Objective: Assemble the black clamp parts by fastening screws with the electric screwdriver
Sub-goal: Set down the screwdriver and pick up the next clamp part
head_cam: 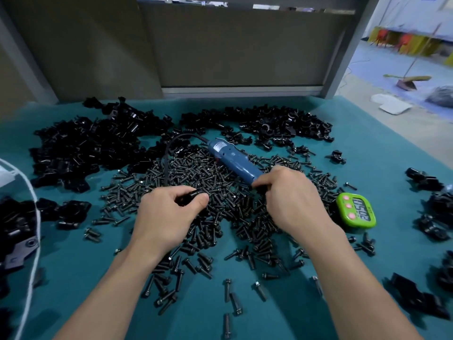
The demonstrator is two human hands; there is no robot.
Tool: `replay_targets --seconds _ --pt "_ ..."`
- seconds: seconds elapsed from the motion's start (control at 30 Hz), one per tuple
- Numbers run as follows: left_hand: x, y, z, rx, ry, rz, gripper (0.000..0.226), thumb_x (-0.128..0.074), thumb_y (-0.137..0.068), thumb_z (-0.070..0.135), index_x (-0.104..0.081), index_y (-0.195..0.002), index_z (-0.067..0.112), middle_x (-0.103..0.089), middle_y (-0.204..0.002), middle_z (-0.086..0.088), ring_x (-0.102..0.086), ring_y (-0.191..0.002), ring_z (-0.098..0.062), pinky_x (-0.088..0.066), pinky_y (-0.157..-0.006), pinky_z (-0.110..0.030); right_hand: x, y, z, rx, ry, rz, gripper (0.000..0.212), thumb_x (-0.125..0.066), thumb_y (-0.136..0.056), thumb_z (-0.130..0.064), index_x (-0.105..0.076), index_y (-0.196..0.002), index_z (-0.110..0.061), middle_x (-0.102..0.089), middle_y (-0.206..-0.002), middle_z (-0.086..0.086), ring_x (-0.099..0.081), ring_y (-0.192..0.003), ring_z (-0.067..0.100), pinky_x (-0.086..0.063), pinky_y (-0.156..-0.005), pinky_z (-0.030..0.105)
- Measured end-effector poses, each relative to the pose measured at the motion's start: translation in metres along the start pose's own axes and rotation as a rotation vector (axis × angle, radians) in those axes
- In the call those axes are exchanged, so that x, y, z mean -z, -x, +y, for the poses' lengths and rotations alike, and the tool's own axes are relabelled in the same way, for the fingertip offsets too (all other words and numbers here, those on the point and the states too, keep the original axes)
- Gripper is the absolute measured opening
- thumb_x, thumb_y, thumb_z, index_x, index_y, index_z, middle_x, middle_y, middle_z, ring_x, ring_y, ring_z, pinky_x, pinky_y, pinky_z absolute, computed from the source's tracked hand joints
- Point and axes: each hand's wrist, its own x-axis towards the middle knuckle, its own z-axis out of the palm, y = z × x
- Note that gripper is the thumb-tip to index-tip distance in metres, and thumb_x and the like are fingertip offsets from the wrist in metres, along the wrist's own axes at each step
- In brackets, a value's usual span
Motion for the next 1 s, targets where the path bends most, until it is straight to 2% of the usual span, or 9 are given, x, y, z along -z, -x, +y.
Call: replay_targets --seconds 0.1,0.17,0.27,0.4,0.53,0.63,0.8,0.93,1.0 --pt "0.001 -0.001 -0.002 -0.007 0.023 0.016 0.022 -0.075 -0.087 0.056 -0.066 -0.073 0.071 -0.075 -0.073 0.018 -0.072 -0.07 -0.015 -0.062 -0.065 -0.041 0.003 -0.003 0.002 -0.005 -0.037 0.029 0.04 -0.062 -0.091 -0.002 -0.08 -0.104 -0.036 -0.073 -0.103 -0.004 -0.066 -0.084 0.021 -0.059 -0.081 0.038" --pt "0.002 -0.002 -0.003 -0.015 0.036 0.016 0.02 -0.074 -0.087 0.056 -0.067 -0.076 0.07 -0.074 -0.073 0.02 -0.071 -0.07 -0.014 -0.059 -0.061 -0.037 0.001 0.001 -0.002 0.047 -0.086 -0.079 0.03 -0.069 -0.089 -0.007 -0.081 -0.089 -0.035 -0.076 -0.087 -0.012 -0.069 -0.072 0.01 -0.063 -0.076 0.033" --pt "0.0 -0.003 -0.005 -0.02 0.061 0.02 0.022 -0.075 -0.087 0.055 -0.066 -0.074 0.07 -0.074 -0.075 0.02 -0.07 -0.077 -0.012 -0.054 -0.059 -0.03 -0.006 0.008 -0.009 0.1 -0.051 -0.257 0.023 -0.074 -0.086 -0.013 -0.081 -0.092 -0.034 -0.075 -0.084 -0.017 -0.07 -0.073 0.008 -0.064 -0.074 0.032" --pt "0.0 -0.005 -0.009 -0.025 0.083 0.022 0.016 -0.075 -0.088 0.052 -0.07 -0.079 0.064 -0.075 -0.071 0.013 -0.07 -0.07 -0.014 -0.053 -0.059 -0.031 -0.01 0.01 -0.004 0.082 -0.062 -0.241 0.011 -0.083 -0.082 -0.03 -0.081 -0.091 -0.035 -0.072 -0.078 -0.02 -0.067 -0.072 0.002 -0.063 -0.074 0.03" --pt "0.0 -0.006 -0.009 -0.009 0.08 0.012 0.003 -0.072 -0.087 0.056 -0.073 -0.085 0.057 -0.074 -0.067 0.012 -0.068 -0.065 -0.014 -0.051 -0.057 -0.032 -0.018 0.011 -0.009 0.041 -0.031 -0.189 0.007 -0.079 -0.086 -0.028 -0.077 -0.079 -0.029 -0.065 -0.06 -0.013 -0.063 -0.058 0.007 -0.055 -0.055 0.026" --pt "0.0 -0.007 -0.011 -0.016 0.081 0.013 0.006 -0.073 -0.087 0.056 -0.073 -0.082 0.059 -0.074 -0.069 0.015 -0.069 -0.069 -0.011 -0.052 -0.058 -0.03 -0.023 0.009 -0.01 0.031 -0.029 -0.181 0.014 -0.074 -0.09 -0.026 -0.073 -0.077 -0.03 -0.067 -0.065 -0.013 -0.066 -0.062 0.011 -0.06 -0.063 0.032" --pt "-0.001 -0.009 -0.014 -0.028 0.071 -0.018 0.021 -0.073 -0.089 0.055 -0.066 -0.075 0.069 -0.075 -0.077 0.015 -0.069 -0.079 -0.012 -0.052 -0.063 -0.024 -0.021 -0.004 -0.014 -0.056 -0.461 -0.101 0.022 -0.067 -0.098 -0.018 -0.071 -0.081 -0.03 -0.072 -0.069 -0.01 -0.064 -0.054 -0.001 -0.048 -0.049 0.014" --pt "-0.001 -0.011 -0.018 -0.053 0.029 -0.05 0.013 -0.067 -0.094 0.057 -0.072 -0.087 0.047 -0.071 -0.065 0.007 -0.064 -0.057 -0.013 -0.047 -0.051 -0.025 -0.017 -0.023 -0.033 -0.055 -1.061 -0.166 0.013 -0.064 -0.095 0.004 -0.071 -0.09 -0.006 -0.076 -0.077 0.014 -0.07 -0.062 0.022 -0.057 -0.06 0.027" --pt "-0.002 -0.011 -0.019 -0.039 0.005 -0.077 0.018 -0.066 -0.093 0.059 -0.073 -0.097 0.043 -0.07 -0.064 0.008 -0.062 -0.055 -0.013 -0.049 -0.053 -0.032 -0.022 -0.03 -0.042 -0.043 -1.221 -0.154 0.013 -0.068 -0.089 0.011 -0.072 -0.09 -0.002 -0.073 -0.078 0.023 -0.066 -0.064 0.023 -0.055 -0.059 0.025"
